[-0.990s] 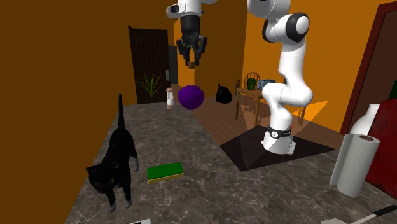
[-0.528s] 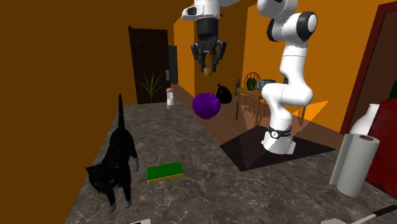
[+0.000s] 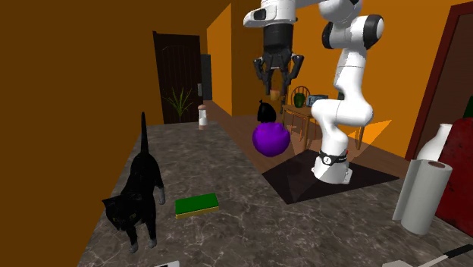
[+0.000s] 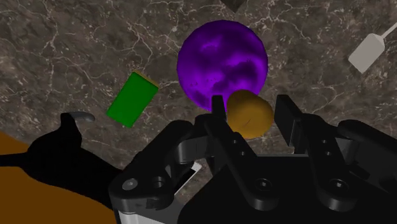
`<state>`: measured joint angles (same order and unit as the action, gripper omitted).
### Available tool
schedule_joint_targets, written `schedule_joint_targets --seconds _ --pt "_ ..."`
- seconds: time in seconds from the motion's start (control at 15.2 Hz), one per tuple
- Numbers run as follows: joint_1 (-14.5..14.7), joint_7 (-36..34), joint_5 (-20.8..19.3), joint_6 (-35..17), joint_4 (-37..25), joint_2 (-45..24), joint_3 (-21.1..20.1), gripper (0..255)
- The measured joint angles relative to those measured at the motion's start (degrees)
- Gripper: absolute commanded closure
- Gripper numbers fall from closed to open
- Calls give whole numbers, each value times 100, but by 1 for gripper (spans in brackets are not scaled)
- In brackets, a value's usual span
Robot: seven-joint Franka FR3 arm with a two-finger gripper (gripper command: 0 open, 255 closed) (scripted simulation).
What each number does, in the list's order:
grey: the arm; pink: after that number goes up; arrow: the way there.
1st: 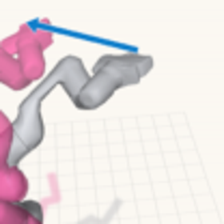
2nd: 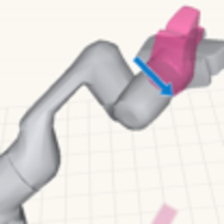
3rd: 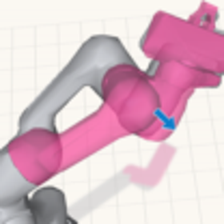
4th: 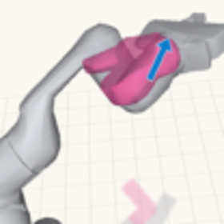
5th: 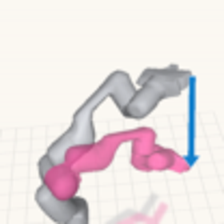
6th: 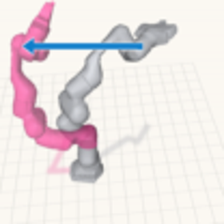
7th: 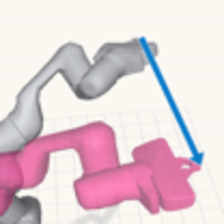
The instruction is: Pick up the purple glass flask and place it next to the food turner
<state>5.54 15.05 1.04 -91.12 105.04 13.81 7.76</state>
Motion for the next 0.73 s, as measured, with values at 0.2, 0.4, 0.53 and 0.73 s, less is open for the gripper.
schedule_joint_targets --seconds 0.2,0.4,0.53,0.73 --pt "157 -402 60 -152 168 30 -257 255" --pt "327 -833 126 -292 288 26 -534 255" --pt "438 -1112 168 -394 411 60 -714 255" --pt "593 -1496 226 -553 487 -5 -963 255"
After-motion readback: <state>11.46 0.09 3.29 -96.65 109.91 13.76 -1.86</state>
